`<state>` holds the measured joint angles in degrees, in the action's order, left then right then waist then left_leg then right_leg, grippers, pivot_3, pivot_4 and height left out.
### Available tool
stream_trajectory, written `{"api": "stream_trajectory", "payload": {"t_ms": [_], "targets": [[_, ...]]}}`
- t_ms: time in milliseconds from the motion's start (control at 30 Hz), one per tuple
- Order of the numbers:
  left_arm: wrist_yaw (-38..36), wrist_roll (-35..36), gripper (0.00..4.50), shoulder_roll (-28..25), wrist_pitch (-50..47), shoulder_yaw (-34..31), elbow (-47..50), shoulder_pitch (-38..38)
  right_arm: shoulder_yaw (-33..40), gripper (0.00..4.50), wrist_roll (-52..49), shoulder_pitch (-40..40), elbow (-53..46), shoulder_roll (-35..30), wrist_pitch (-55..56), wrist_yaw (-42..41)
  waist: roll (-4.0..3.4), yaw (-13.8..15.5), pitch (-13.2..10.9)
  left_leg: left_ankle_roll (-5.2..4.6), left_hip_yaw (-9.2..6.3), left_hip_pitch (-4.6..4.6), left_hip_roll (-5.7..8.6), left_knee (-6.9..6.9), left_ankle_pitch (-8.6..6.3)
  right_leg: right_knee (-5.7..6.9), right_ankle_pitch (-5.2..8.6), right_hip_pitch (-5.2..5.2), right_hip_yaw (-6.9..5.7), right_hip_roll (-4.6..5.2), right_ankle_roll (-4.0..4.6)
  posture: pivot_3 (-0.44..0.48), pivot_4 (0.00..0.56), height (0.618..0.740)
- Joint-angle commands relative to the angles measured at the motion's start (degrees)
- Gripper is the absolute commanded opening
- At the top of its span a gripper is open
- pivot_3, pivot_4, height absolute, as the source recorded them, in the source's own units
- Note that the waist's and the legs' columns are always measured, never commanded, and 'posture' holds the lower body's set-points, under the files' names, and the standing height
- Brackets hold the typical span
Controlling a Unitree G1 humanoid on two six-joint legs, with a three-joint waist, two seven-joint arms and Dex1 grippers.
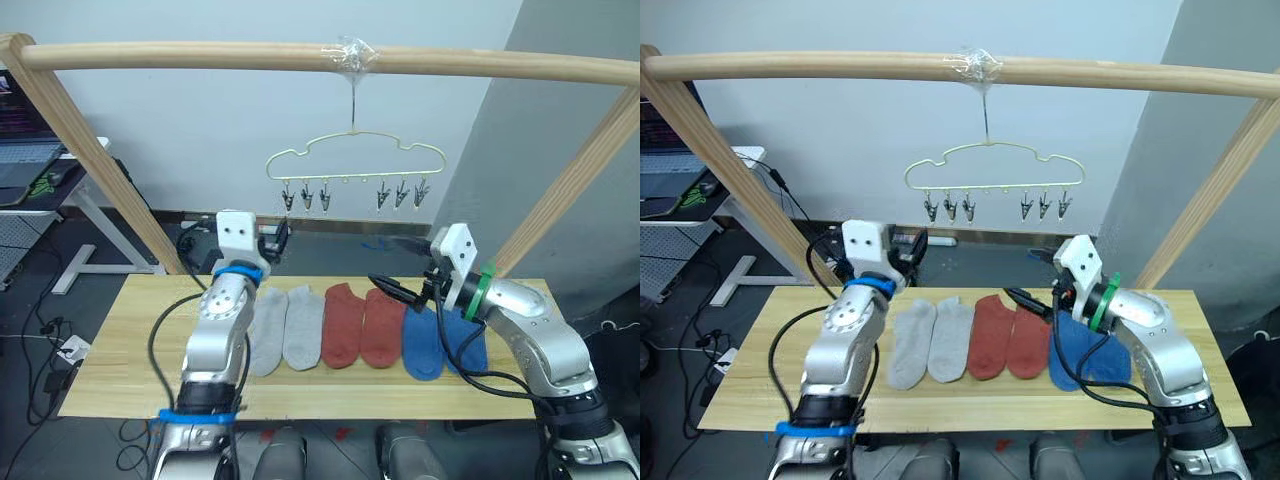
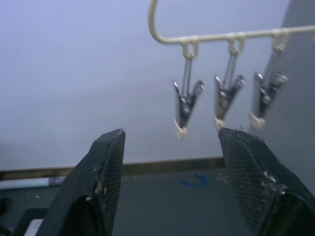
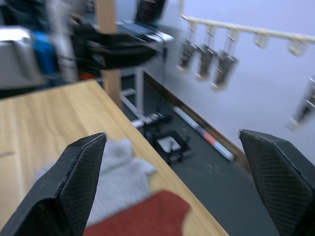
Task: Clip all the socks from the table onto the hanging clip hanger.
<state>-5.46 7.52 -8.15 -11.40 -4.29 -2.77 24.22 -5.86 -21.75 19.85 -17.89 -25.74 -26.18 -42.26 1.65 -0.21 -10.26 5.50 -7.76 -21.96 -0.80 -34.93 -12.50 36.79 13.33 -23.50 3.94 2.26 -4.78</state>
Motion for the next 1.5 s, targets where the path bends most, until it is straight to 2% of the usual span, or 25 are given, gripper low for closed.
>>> {"api": "stream_trajectory", "payload": {"t_ms": [33,600,1000,1500], "targets": [[0.6,-1.07,3.09,0.93,4.34,0.12,-3.42,3.09,0.04,4.5,-2.13,2.73,-2.53,0.69,-1.5,-0.31,0.0,-0.02,0.0,0.0,0.01,0.0,0.0,0.0,0.0,0.0,0.0,0.0,0.0,0.0,-0.01,0.042,0.147,0.74],[0.56,-4.2,3.09,0.75,15.91,-0.53,-25.52,14.39,0.96,4.5,-2.78,7.71,-2.61,1.34,-4.14,1.3,-0.06,-1.23,-0.35,0.0,-0.01,-0.06,0.0,0.05,-0.01,-0.01,-0.12,-0.06,-0.01,0.0,-0.22,0.006,0.178,0.74],[3.21,-5.69,3.09,-0.22,20.95,-1.17,-30.36,17.43,1.84,4.5,-3.83,8.8,-2.74,1.47,-5.79,2.07,-0.03,-1.61,-1.14,0.0,-0.02,-0.07,0.0,0.06,-0.01,-0.01,-0.14,-0.08,-0.01,0.0,-0.27,-0.005,0.187,0.74],[1.54,-5.08,3.09,-0.13,23.45,-0.99,-33.53,19.44,1.46,4.5,-3.76,8.45,-3.14,0.48,-6.0,1.68,-0.03,-1.63,-1.52,0.0,-0.03,-0.15,0.0,0.07,-0.01,-0.01,-0.13,-0.14,-0.01,0.0,-0.28,-0.008,0.188,0.74]]}}
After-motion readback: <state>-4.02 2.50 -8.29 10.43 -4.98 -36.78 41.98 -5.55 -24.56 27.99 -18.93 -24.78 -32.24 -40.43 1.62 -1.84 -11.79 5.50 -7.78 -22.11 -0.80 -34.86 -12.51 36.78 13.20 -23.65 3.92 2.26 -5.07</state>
